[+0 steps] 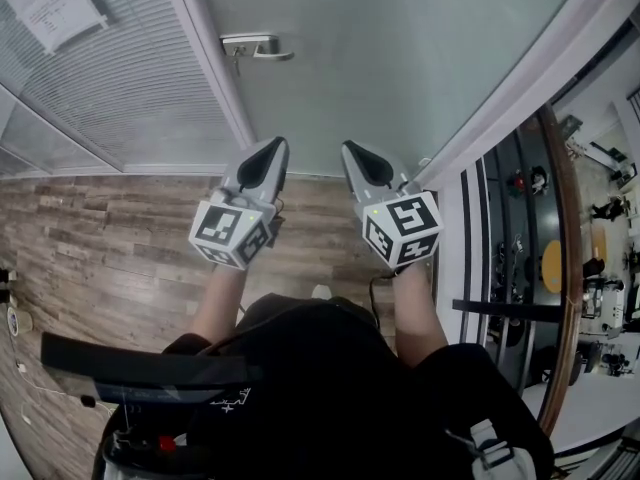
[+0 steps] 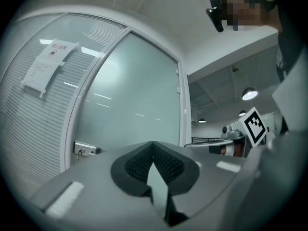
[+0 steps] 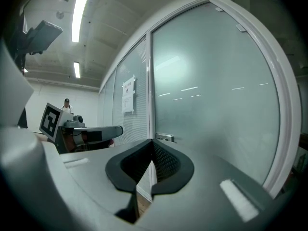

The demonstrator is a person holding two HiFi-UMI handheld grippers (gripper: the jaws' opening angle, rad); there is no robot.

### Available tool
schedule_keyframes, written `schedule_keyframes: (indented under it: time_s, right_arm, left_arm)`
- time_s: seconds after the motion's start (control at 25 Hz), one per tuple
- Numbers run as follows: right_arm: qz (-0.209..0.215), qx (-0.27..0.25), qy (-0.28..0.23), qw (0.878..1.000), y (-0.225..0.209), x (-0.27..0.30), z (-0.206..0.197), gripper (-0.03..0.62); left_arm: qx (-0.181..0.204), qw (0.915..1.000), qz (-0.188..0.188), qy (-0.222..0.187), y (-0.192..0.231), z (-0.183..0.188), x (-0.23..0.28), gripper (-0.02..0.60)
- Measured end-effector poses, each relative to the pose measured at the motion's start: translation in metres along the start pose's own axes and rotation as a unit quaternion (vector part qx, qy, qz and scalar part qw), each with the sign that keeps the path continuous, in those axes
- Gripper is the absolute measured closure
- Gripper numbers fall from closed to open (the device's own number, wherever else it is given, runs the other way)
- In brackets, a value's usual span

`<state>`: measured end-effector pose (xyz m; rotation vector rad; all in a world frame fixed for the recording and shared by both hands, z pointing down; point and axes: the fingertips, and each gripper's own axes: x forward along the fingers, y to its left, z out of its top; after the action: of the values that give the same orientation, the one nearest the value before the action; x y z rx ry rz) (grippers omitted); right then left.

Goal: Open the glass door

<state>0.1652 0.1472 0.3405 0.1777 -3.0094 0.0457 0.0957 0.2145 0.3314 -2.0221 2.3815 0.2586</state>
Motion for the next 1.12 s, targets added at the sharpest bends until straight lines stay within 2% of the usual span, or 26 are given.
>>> schedule_keyframes:
  time_s: [0.6,1.12]
  right_arm:
    - [0.019,-0.004,0.006,1.0,-0.02,-0.004,-0.006,0.592]
    - [0.036,0.001,0.012,0.999,-0.019,0.019,-0.006,0.592]
  left_arm:
    - [0.002,0.9999,0.011,-0.001,-0.012,-0.006,0.017,0.583]
    - [0.001,0.9995,0.03,0.003,0.009,-0.006,0.019,0.582]
